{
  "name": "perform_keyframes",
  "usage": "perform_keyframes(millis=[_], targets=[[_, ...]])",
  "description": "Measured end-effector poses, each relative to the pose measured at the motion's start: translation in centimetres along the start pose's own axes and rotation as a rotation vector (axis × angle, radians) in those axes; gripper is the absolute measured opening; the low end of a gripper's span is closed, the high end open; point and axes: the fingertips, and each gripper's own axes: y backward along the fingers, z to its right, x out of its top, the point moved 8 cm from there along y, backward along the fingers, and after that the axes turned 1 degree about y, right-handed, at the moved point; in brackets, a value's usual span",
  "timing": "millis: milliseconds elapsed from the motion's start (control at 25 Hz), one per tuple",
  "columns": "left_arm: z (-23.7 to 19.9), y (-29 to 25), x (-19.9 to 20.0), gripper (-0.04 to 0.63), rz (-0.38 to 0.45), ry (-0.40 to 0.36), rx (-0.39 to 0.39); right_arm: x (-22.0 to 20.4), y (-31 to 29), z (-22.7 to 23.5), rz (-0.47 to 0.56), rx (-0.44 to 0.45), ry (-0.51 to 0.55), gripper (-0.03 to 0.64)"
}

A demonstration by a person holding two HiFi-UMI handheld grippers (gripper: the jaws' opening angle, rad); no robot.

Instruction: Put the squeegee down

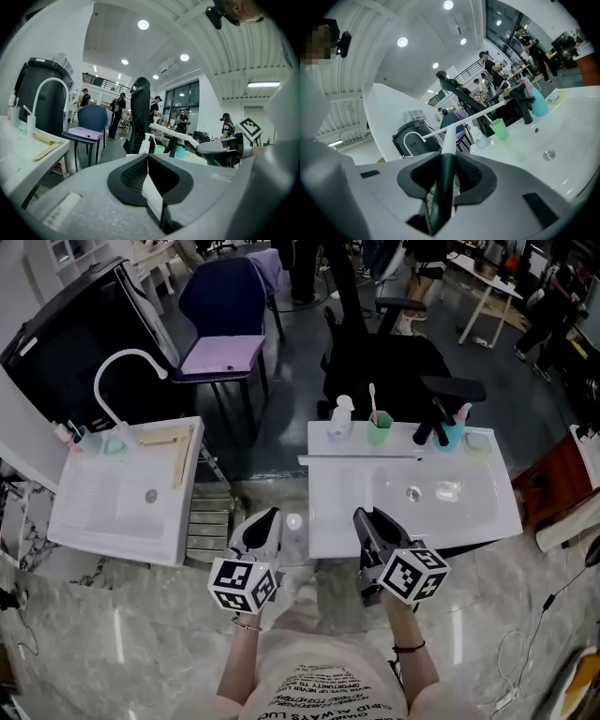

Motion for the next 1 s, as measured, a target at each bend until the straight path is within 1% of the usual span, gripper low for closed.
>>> perform_keyframes(millis=[600, 1000], targets=[[-3.9, -6.1, -1.6, 0.023, -0.088, 0.045, -0.041, -1.0, -6.9, 3.0, -0.077, -0.052, -0.027, 0.098], [-5.2, -8.1, -3.9, 0.023, -0.167, 0.093, -0.051, -3.0, -10.4, 4.9, -0.167, -0.084, -0.040, 0.098]])
